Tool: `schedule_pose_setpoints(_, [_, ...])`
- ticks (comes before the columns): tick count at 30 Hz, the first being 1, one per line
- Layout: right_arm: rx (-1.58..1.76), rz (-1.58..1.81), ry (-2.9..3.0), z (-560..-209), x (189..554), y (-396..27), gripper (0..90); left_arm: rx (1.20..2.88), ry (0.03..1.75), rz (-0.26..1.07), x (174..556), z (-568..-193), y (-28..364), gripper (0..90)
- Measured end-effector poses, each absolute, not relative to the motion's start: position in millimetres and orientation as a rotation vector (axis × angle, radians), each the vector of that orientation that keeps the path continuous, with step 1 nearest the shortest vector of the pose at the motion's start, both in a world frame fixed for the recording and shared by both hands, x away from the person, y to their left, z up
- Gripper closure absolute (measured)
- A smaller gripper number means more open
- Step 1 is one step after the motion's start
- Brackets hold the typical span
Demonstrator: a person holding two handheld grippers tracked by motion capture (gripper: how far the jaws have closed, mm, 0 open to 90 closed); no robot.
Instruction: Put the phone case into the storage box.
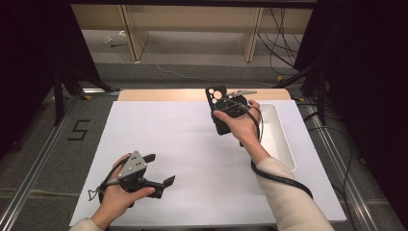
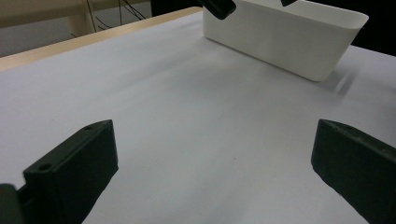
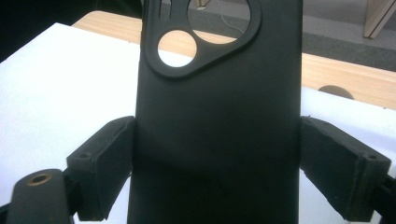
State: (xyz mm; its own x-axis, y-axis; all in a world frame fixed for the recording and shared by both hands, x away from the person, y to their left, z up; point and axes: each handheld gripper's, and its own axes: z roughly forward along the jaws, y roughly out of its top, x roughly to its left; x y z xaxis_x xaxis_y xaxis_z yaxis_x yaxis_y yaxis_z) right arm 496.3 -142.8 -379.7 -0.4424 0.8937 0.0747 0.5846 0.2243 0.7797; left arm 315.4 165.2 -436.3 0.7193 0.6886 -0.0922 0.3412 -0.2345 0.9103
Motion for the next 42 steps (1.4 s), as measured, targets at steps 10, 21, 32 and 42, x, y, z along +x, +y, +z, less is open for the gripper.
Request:
schedule_pose_setpoints(10, [1.379,1.079,2.088,-378,496,-151,14.9,1.84,0.805,0.4,315,-436,165,0.0])
schedule_pose_setpoints(21, [1.391,1.079,2.059,-374,497,-162,14.9,1.84,0.805,0.4,315,-436,165,0.0])
schedule_pose_setpoints(32, [1.405,1.073,2.033,-370,498,-173,14.9,1.841,0.805,0.401,316,-436,165,0.1])
schedule_pose_setpoints(42, [1.421,1.058,2.009,-369,500,-185,14.9,1.84,0.806,0.401,316,-436,165,0.0])
